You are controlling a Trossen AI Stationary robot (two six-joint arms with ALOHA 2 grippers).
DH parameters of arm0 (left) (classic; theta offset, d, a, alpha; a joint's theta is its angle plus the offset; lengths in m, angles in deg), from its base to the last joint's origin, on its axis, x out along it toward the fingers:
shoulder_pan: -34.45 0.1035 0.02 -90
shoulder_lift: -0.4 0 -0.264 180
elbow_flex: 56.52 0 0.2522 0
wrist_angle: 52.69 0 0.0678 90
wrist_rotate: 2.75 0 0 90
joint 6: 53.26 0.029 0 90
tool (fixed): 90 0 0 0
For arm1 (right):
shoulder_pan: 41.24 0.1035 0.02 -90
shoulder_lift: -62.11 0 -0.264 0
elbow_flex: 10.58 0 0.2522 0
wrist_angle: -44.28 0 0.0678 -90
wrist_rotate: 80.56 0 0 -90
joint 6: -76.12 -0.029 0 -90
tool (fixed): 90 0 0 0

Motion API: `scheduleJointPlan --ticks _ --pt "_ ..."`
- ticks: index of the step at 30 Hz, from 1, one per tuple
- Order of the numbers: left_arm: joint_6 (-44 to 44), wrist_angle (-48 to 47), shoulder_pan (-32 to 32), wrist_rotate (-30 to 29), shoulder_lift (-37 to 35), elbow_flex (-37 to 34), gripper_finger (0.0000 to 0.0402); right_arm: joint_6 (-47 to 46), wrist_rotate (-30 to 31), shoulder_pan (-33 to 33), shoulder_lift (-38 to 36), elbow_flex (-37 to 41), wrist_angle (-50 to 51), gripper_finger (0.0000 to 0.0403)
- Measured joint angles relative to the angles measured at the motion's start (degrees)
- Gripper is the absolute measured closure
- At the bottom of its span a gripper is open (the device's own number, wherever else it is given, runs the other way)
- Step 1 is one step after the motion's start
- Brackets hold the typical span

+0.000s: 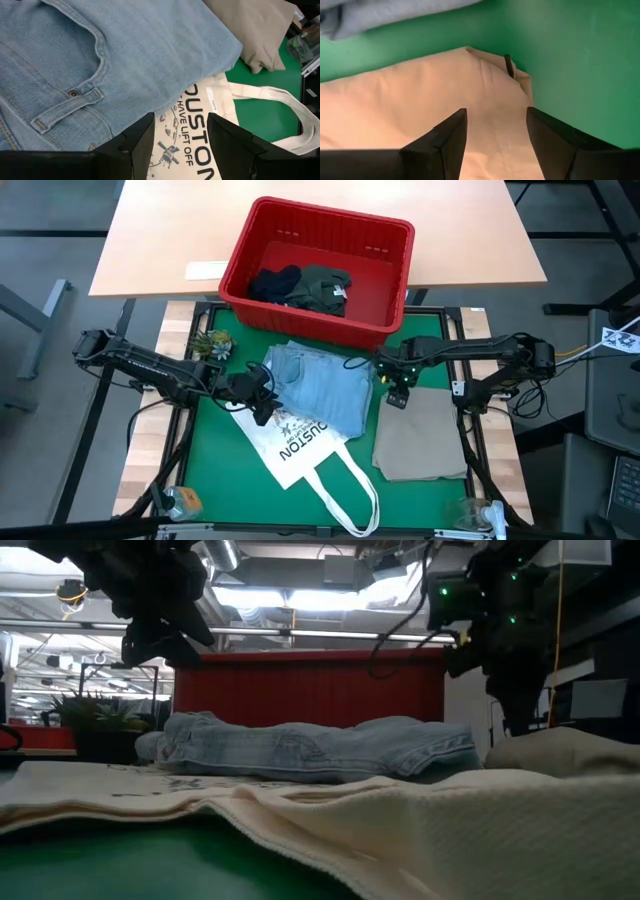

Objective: Fold Laundry from Bin
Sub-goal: Stack the beige shorts on top of the light blue pants

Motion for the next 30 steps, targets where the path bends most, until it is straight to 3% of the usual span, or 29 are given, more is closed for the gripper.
scheduleJointPlan --ticks 7,13,24,30 --pt "0.0 0.0 0.0 -0.06 0.0 0.0 0.0226 2.78 -0.6 0.0 0.02 5.85 -8.23 0.0198" --pt "0.0 0.04 0.0 -0.06 0.0 0.0 0.0226 2.82 -5.6 0.0 0.31 10.09 -16.54 0.0198" --pt "0.09 4.67 -0.01 -0.26 0.02 0.0 0.0226 2.82 -5.64 -0.02 2.74 16.23 -23.54 0.0198" --pt "0.06 4.72 -0.02 -1.41 0.02 0.0 0.0226 3.79 -5.53 -0.02 3.45 16.34 -24.22 0.0245"
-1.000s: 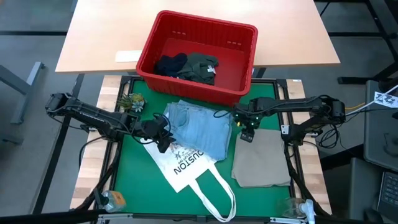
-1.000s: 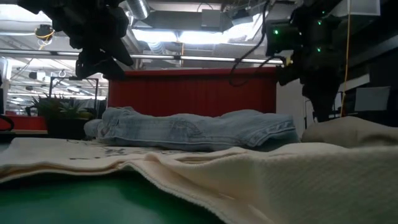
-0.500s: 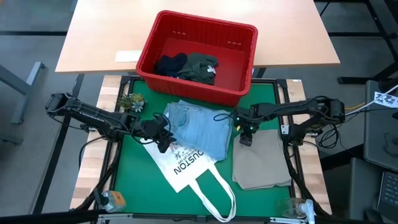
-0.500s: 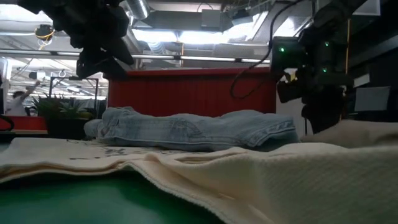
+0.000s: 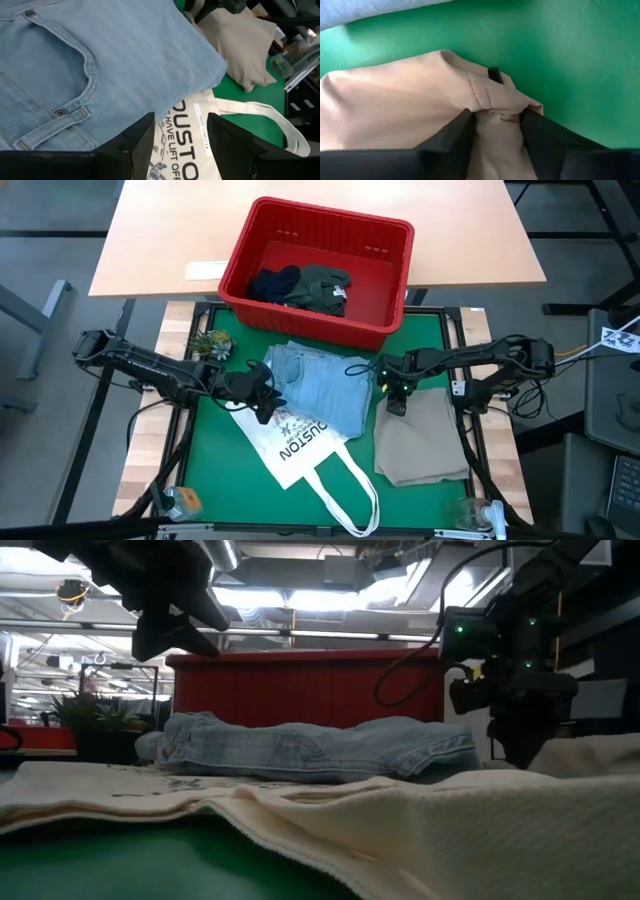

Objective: Fold Laundry from Bin
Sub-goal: Stack the beige shorts on top of the light blue pants

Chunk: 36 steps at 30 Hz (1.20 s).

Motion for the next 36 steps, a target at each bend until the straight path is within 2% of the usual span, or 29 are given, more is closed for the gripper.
scheduleJointPlan --ticks 8,10,15,21,24,27,33,36 --pt "-0.02 0.0 -0.01 -0.33 0.0 0.0 0.0226 0.7 -3.92 0.0 0.12 0.09 -0.54 0.0382" --pt "-0.02 -0.02 -0.01 -0.38 0.0 0.0 0.0226 0.7 -4.65 0.0 0.04 0.1 -0.53 0.0386" --pt "-0.04 -0.02 -0.01 -0.4 0.0 0.0 0.0226 0.6 -5.46 0.02 -1.88 0.22 -0.55 0.0365" --pt "-0.57 1.02 -0.02 -0.72 0.18 0.0 0.0226 0.56 -5.27 0.11 -7.69 0.55 0.04 0.0388" --pt "-2.25 5.92 -0.15 -1.14 1.67 -0.02 0.0226 0.37 -5.27 0.09 -10.43 0.48 -0.28 0.0388" --pt "-2.51 15.5 -0.83 -1.49 5.59 -0.02 0.0226 -1.02 -5.31 0.09 -12.33 0.48 -2.0 0.0383" --pt "-2.51 42.27 -2.63 -1.38 18.53 0.07 0.0226 -1.2 -5.33 0.09 -13.0 0.37 -5.53 0.0383" --pt "-2.49 47.3 -2.93 -1.32 24.89 3.34 0.0226 -1.19 -5.36 0.09 -13.02 0.35 -6.09 0.0384"
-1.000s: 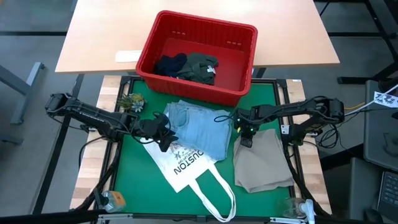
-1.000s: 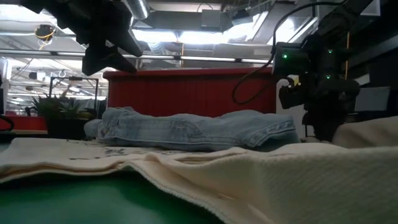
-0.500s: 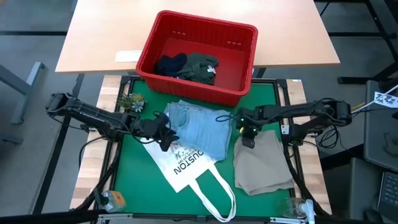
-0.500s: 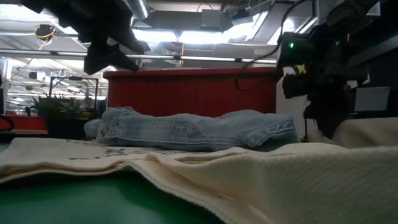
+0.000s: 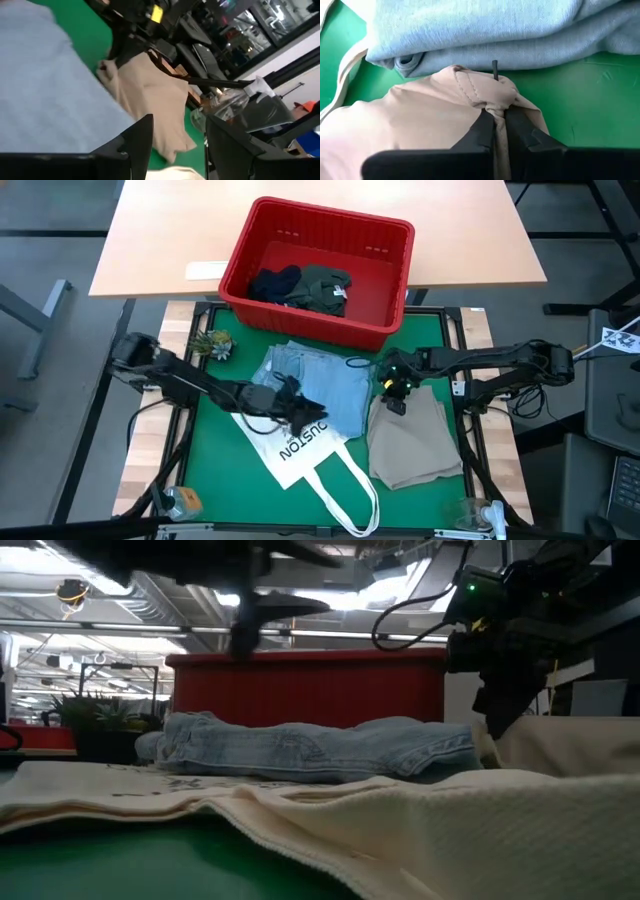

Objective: Fold Laundry from Bin
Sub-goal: Stack the beige shorts on top of the light blue pants

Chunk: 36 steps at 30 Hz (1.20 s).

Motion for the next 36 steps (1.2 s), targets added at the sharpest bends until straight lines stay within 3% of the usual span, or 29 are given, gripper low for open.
scheduleJointPlan --ticks 6,15,26,36 --pt "5.83 -1.37 0.59 1.53 12.62 13.57 0.0226 0.04 -0.04 0.0 0.0 -0.02 0.02 0.0376" --pt "2.67 -13.05 4.5 1.74 26.01 28.82 0.0226 0.11 -0.09 -0.02 -0.04 -0.11 0.0 0.0374" --pt "-2.89 -14.22 6.89 8.01 38.44 37.95 0.0226 0.15 -0.09 0.0 -0.09 -0.11 0.0 0.0376" --pt "-5.14 -20.24 8.37 7.52 39.46 38.56 0.0226 0.19 -2.6 -0.02 -0.11 -0.15 -0.13 0.0375"
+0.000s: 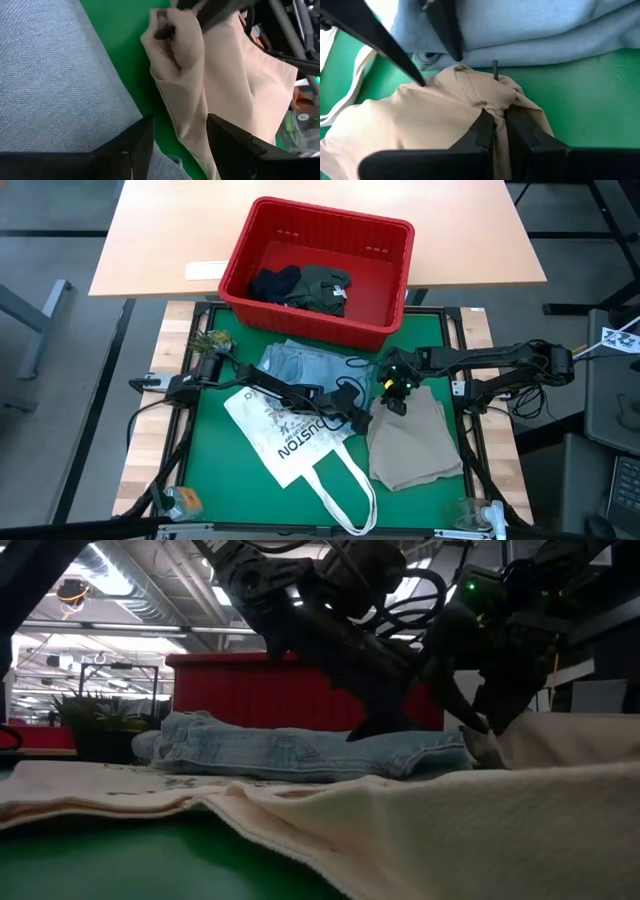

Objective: Fold Laundry from Bin
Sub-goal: Stack the beige shorts on top of the light blue pants

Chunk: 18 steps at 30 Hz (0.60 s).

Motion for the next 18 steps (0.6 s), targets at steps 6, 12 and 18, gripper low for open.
scheduleJointPlan --ticks 6,12,18 --pt "0.19 2.13 0.23 -0.27 0.02 -0.09 0.0226 0.01 0.76 0.0 0.0 0.0 -1.97 0.0375" --pt "0.2 2.67 0.35 -0.32 0.04 -0.11 0.0226 0.0 0.47 0.0 0.0 -0.02 -6.89 0.0375" --pt "0.74 2.82 0.33 -0.33 0.04 -0.11 0.0247 -0.03 0.43 0.0 0.0 -0.02 -7.21 0.0374"
